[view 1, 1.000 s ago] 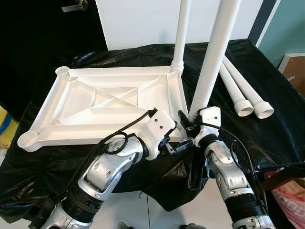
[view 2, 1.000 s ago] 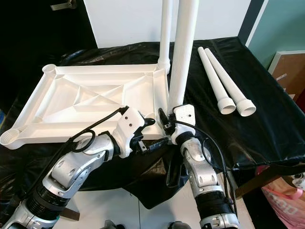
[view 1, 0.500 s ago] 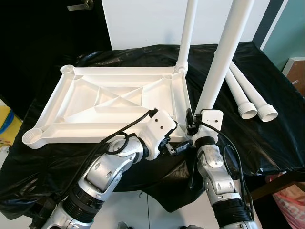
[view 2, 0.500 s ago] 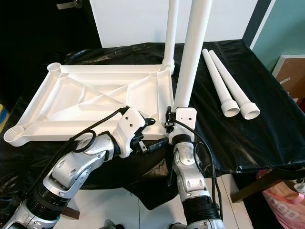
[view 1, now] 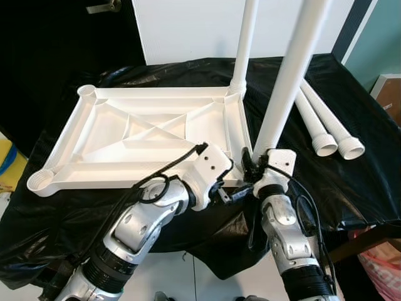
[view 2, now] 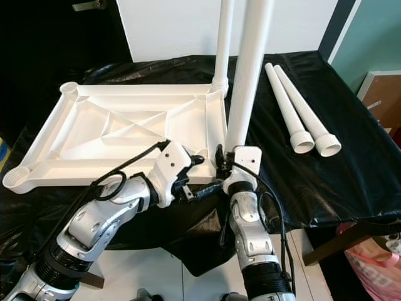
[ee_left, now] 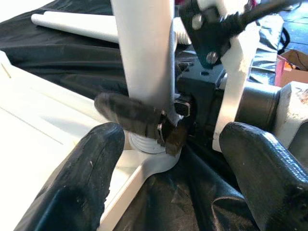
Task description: Building children table
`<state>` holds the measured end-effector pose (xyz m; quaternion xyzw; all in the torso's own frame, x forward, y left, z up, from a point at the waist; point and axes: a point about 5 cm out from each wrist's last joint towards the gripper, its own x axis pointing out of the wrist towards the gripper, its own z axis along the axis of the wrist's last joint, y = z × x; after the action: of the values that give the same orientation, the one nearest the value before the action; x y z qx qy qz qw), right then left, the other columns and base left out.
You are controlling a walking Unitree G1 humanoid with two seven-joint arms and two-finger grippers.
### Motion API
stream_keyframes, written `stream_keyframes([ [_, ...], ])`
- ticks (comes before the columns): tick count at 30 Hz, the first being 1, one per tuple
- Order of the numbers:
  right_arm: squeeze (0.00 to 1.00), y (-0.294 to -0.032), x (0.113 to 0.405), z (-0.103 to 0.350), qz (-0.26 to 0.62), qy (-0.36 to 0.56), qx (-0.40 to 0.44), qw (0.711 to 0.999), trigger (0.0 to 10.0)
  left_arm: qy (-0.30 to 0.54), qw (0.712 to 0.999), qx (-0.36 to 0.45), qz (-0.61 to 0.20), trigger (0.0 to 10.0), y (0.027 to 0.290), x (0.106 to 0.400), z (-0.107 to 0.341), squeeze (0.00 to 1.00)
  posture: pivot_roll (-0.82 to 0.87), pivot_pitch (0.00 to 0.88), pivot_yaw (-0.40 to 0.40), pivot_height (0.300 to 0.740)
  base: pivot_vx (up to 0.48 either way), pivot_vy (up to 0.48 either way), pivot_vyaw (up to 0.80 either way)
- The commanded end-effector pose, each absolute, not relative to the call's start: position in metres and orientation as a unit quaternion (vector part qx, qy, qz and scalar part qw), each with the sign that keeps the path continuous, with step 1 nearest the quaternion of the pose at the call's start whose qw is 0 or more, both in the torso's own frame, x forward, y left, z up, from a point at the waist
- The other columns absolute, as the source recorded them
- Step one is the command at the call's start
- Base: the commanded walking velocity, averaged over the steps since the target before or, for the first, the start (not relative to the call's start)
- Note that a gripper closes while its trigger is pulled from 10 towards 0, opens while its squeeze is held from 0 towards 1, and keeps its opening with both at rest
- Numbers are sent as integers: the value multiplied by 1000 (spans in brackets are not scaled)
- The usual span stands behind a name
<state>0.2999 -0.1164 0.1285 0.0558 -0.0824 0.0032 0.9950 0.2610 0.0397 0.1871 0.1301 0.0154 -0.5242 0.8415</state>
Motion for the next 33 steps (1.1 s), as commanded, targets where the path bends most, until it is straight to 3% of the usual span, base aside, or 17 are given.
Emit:
stream_keyframes([
  [1,1000,-121,298,125,11,-75,62,995,10000,15,834,135,-535,10000,39,259,187,0,-78,81,27,740,0,0,0],
  [8,1000,-129,299,130,83,-93,48,991,10000,16,835,134,-533,10000,39,259,187,0,-80,86,25,740,0,0,0],
  [9,643,-132,300,131,102,-92,49,989,10000,16,835,134,-533,10000,39,259,187,0,-81,88,25,740,0,0,0],
  [10,0,-135,301,133,127,-97,37,987,10000,17,835,133,-533,10000,39,259,187,0,-86,93,27,740,0,0,0],
  [20,0,-154,313,140,260,-84,-32,962,10000,16,834,130,-536,10000,37,259,187,0,-93,104,29,740,0,0,0],
  [26,0,-156,317,140,289,-74,-51,953,10000,16,834,129,-536,10000,37,259,187,0,-88,105,25,740,0,0,0],
  [27,0,-157,320,139,307,-67,-61,947,4627,16,835,129,-535,10000,37,259,188,0,-82,105,24,740,0,0,0],
  [28,0,-157,320,139,307,-67,-61,947,4627,16,835,129,-535,10000,37,259,188,0,-82,105,24,740,0,0,0],
  [29,0,-158,321,138,310,-65,-65,946,1922,16,836,129,-534,10000,37,259,188,0,-81,105,24,740,0,0,0],
  [31,0,-159,323,138,314,-63,-66,945,1922,16,836,129,-533,10000,38,259,188,0,-79,107,22,740,0,0,0],
  [32,0,-161,324,137,313,-60,-68,945,0,16,837,129,-532,10000,38,259,188,0,-78,106,22,740,0,0,0],
  [33,0,-161,324,137,313,-60,-68,945,0,16,837,129,-532,10000,38,259,188,0,-78,106,22,740,0,0,0],
])
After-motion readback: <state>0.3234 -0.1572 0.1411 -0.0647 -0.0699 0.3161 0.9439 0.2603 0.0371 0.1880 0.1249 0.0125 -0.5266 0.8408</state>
